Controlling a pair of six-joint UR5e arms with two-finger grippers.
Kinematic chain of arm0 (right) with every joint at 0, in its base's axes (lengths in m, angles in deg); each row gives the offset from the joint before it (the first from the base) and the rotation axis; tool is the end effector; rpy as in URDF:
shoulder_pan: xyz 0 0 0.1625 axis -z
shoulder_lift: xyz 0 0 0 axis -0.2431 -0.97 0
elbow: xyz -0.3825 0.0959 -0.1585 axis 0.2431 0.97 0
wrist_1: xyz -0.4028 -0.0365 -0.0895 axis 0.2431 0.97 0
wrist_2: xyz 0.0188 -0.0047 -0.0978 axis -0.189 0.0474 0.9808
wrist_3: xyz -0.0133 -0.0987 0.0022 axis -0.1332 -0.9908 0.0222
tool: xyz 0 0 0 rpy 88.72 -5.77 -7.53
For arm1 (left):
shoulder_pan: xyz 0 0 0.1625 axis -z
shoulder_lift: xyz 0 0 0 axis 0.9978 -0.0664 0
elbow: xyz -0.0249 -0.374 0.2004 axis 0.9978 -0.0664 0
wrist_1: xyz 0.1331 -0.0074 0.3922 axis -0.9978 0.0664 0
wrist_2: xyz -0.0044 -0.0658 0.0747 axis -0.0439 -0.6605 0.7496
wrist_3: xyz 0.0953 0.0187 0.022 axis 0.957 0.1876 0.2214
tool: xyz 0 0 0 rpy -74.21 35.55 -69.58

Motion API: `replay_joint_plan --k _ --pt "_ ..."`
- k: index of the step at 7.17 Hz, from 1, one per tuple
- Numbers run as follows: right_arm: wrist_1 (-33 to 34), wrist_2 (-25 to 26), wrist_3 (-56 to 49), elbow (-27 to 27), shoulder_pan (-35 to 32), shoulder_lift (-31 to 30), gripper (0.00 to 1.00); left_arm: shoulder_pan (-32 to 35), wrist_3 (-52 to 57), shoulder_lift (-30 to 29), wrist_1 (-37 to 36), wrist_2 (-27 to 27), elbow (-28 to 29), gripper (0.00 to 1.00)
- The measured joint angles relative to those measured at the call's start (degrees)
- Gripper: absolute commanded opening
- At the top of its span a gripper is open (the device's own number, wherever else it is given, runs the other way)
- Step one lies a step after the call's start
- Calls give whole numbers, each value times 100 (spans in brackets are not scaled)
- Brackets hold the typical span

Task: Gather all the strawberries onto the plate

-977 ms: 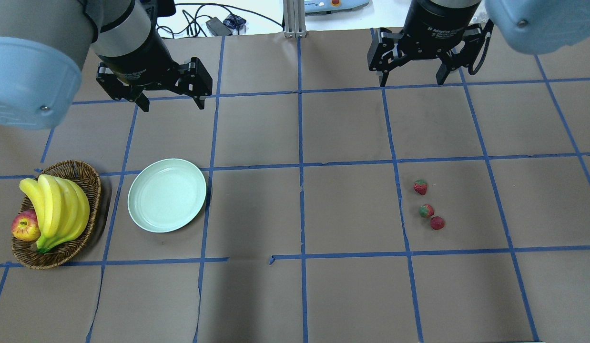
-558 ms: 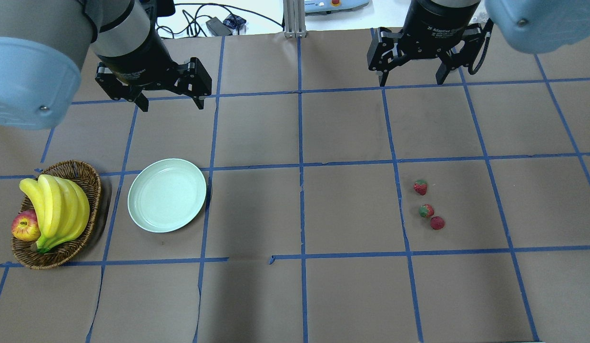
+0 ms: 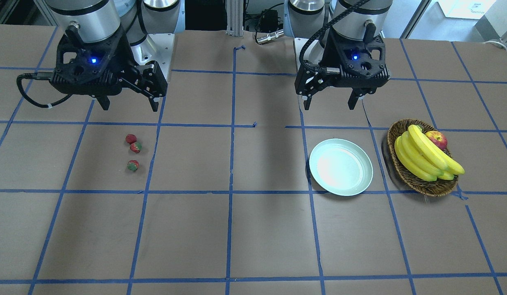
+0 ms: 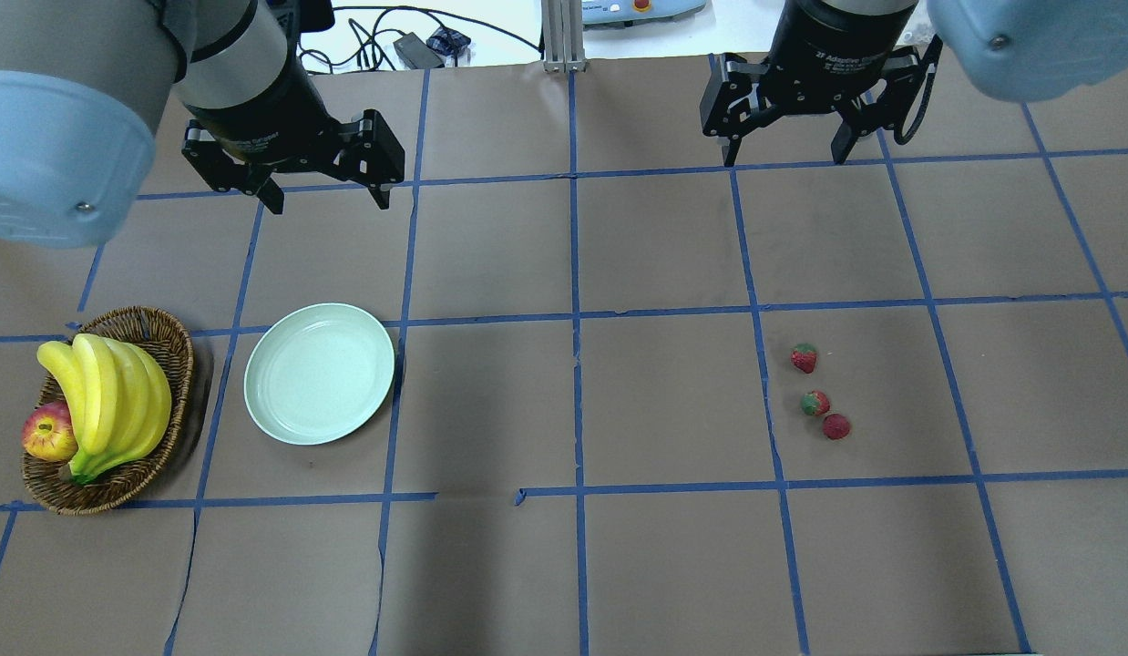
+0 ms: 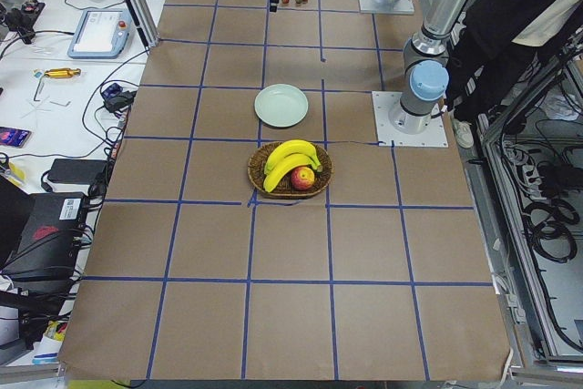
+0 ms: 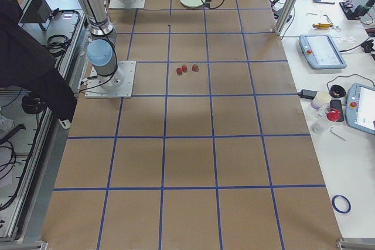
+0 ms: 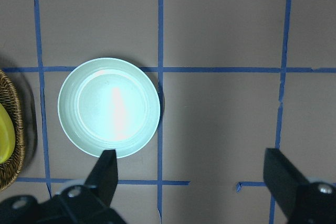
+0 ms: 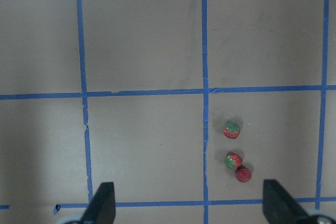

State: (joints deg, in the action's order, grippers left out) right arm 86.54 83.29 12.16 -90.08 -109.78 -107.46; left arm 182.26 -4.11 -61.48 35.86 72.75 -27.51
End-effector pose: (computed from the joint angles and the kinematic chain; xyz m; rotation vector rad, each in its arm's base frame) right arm 0.1855 -0.5124 0.5201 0.0287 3.1325 -0.0724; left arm -0.1814 -0.4832 0.5056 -0.0364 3.1097 -0.1854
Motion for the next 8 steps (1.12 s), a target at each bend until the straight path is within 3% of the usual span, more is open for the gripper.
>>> replay_joint_plan --k 4,6,8 --pt "8 69 -54 -202 139 135 100 0 13 -9 -6 2 -15 100" --pt "372 61 -437 -721 489 239 100 1 11 -17 -8 4 -50 100" --pt "1369 13 -1040 -1618 817 351 100 13 8 -21 -9 8 -163 100"
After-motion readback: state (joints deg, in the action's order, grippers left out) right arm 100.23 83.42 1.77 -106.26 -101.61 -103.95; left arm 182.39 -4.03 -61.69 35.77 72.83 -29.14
